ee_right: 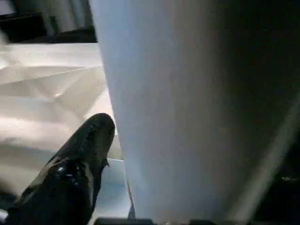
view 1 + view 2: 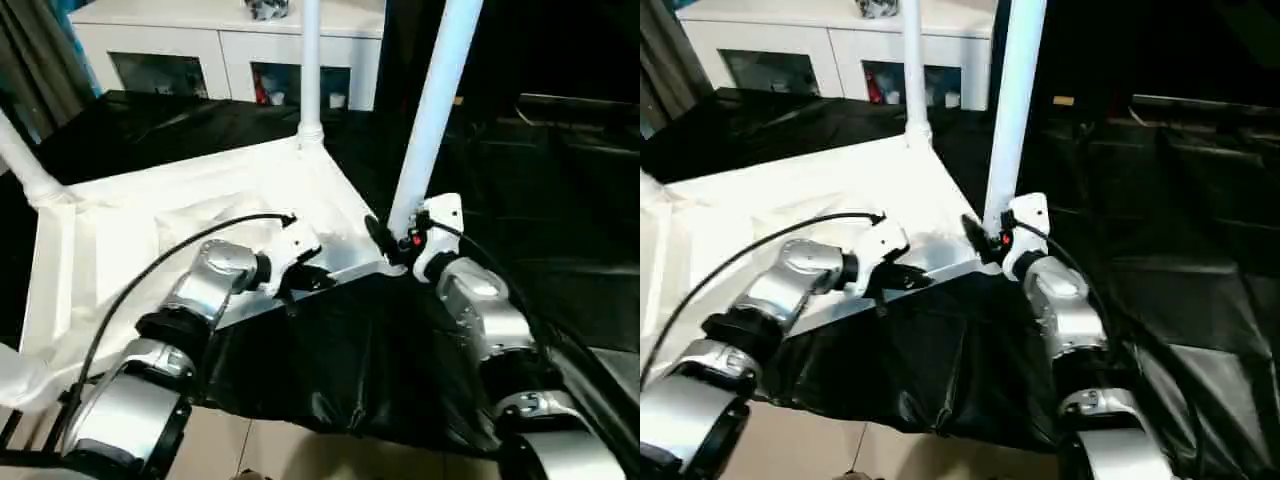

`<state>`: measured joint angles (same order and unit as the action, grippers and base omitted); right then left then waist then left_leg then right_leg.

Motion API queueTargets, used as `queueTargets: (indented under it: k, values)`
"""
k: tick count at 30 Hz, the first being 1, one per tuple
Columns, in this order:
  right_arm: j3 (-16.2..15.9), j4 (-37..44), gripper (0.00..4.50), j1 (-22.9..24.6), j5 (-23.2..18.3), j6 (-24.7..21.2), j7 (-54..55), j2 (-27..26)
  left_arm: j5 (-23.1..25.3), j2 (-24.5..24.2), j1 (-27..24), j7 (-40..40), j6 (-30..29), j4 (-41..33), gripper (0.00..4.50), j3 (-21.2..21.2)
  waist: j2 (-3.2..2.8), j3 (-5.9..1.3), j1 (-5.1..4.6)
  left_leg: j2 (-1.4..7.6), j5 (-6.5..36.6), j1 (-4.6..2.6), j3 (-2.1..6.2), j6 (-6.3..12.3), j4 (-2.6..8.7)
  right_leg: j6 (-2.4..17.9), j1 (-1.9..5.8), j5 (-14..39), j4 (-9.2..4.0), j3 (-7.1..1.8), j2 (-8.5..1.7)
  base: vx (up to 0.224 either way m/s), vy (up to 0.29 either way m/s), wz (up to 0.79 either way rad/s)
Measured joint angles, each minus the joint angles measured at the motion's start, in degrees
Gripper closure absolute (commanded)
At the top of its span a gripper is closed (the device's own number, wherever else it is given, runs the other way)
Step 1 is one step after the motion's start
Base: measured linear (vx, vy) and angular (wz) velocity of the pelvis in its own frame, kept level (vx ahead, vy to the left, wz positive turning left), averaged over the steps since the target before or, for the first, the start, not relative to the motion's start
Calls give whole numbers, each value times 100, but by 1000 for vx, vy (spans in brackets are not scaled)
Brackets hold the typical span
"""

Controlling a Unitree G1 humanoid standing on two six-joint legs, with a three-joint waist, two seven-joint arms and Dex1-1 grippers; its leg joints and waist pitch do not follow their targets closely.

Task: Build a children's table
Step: Insert table leg to table base, then rotate leg to tighten

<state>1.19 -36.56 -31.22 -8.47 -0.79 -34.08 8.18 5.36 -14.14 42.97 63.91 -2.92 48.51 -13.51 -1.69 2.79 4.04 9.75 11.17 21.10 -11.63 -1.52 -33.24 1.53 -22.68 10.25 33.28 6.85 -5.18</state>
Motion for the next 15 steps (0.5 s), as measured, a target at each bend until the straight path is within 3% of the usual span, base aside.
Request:
queueTargets:
  k: [3,7,15]
  values:
    - [-211,259,80,170,-27,-56,-665,308,-26,-138,-25,332,174,-2,450,-13,0,0,96,5,-10,21,-3,22,-26,0,-24,0,20,-1,-1,0,0,0]
    - [-551,747,80,440,-126,-241,-1794,845,-128,-319,-100,885,340,-3,450,-59,1,0,143,8,-2,20,-3,9,-38,0,-23,0,29,-1,-1,0,0,0]
    - [-924,1366,94,709,-307,-666,-3129,1528,-183,-504,-181,1634,548,-3,450,-113,0,0,276,11,4,18,-3,-5,-65,0,-22,1,66,-2,-7,0,0,0]
